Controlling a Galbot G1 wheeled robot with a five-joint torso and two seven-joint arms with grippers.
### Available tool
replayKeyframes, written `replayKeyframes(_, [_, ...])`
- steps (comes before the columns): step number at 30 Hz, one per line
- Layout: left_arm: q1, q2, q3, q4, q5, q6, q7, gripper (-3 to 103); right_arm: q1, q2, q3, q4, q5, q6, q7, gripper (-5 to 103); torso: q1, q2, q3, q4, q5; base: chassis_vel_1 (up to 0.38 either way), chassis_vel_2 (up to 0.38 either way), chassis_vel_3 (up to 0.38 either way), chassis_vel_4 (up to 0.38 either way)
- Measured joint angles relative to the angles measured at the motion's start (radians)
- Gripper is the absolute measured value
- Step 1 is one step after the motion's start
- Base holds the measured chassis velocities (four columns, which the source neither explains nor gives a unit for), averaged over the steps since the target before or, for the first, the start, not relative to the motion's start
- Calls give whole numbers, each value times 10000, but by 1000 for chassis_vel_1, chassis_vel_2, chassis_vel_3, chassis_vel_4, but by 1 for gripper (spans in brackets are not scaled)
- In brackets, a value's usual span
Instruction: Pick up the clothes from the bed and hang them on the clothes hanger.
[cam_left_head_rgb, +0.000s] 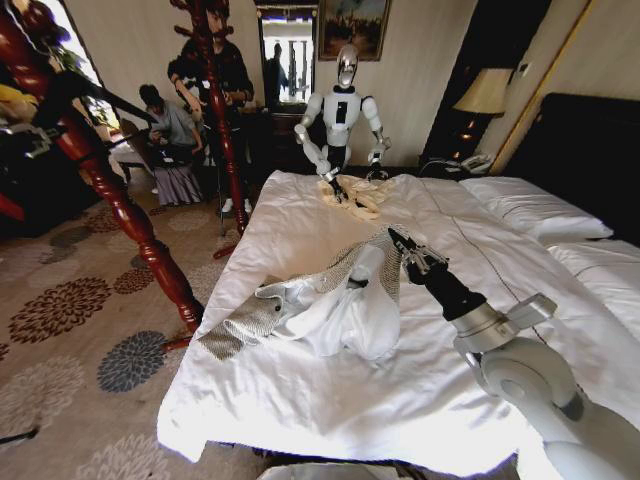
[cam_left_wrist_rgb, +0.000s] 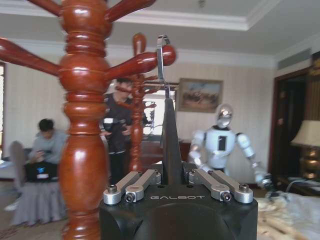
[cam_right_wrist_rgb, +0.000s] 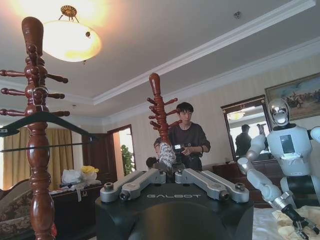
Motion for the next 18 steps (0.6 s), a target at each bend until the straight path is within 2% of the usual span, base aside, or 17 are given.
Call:
replayKeyframes(3, [49,-266,28,-463,-10,-464,485,18,5,13,-6,-64,-12,3,-1,3,0,0,-1,-1,3,0,0,0,0])
replayKeyframes(11, [473,-870,174,-1563,-103,-697,1065,18,38,89,-77,-219,-72,9,-53,3,0,1,-1,-1,3,0,0,0,0])
replayKeyframes(15, [994,-1610,614,-2311,178,-1372,2178,18,112,101,-126,-342,-158,11,-11,3,0,0,-1,-1,3,0,0,0,0])
replayKeyframes(16, [1105,-1783,752,-2436,203,-1458,2519,18,150,54,-126,-382,-192,11,25,3,0,1,-1,0,2,0,0,0,0])
replayKeyframes(17, [1105,-1783,752,-2436,203,-1458,2519,18,150,54,-126,-382,-192,11,25,3,0,1,-1,0,2,0,0,0,0])
replayKeyframes(18, [1194,-1983,935,-2524,266,-1521,2983,18,190,12,-123,-409,-209,-4,109,3,-1,0,-1,0,2,0,0,0,0])
